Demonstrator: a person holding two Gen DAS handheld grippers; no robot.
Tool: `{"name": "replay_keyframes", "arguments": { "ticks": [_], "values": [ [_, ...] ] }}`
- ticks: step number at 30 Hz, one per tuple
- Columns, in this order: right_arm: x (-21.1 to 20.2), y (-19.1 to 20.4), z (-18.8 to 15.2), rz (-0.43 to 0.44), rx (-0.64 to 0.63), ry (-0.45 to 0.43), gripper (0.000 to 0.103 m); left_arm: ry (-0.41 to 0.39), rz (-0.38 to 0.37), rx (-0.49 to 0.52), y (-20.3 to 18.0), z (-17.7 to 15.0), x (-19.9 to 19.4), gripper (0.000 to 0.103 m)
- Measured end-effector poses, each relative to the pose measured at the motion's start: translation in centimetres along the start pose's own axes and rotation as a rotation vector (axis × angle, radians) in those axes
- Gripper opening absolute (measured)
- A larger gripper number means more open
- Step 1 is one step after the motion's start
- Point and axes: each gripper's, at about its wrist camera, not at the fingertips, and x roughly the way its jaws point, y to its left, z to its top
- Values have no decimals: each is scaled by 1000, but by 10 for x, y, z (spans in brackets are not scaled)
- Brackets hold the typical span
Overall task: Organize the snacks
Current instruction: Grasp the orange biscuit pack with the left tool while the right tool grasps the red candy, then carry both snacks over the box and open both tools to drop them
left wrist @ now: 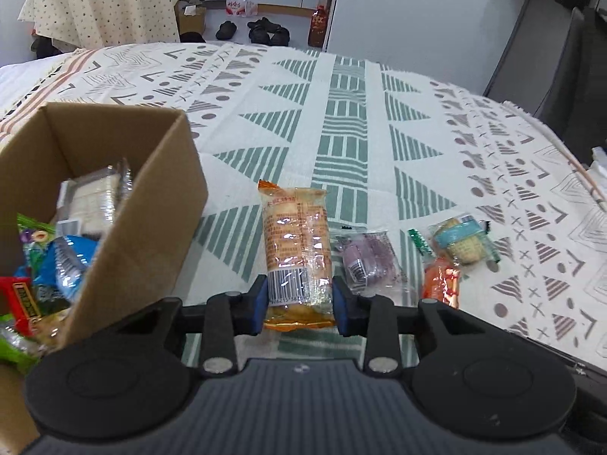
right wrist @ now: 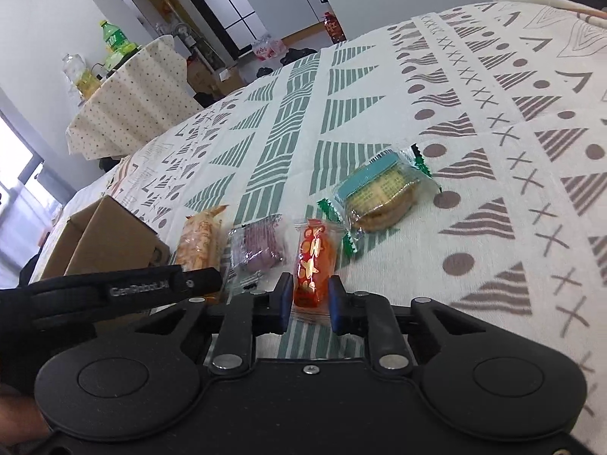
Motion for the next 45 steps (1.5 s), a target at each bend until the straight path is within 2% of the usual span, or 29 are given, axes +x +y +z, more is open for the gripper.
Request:
{"name": "replay_keyframes", "arguments": {
  "ticks": [7,15,25,37,45],
  "values": [
    [-22,8,-1,1,20,-36,16,-49,-39,-6,4,3,-33,33],
    [-47,34,2,15,8,-67,15,-99,-72,-53,26,14,-69,33],
    [-63,82,10,37,-58,-109,15,-121,-95,-106,61,23,-89,33],
    [-62,132,19,65,-109,-136,15,-141,-116,-189,106,33,-111,34],
    [-52,166,20,81,-152,-126,15,-107,-98,-281,148,32,-106,34]
  ]
}}
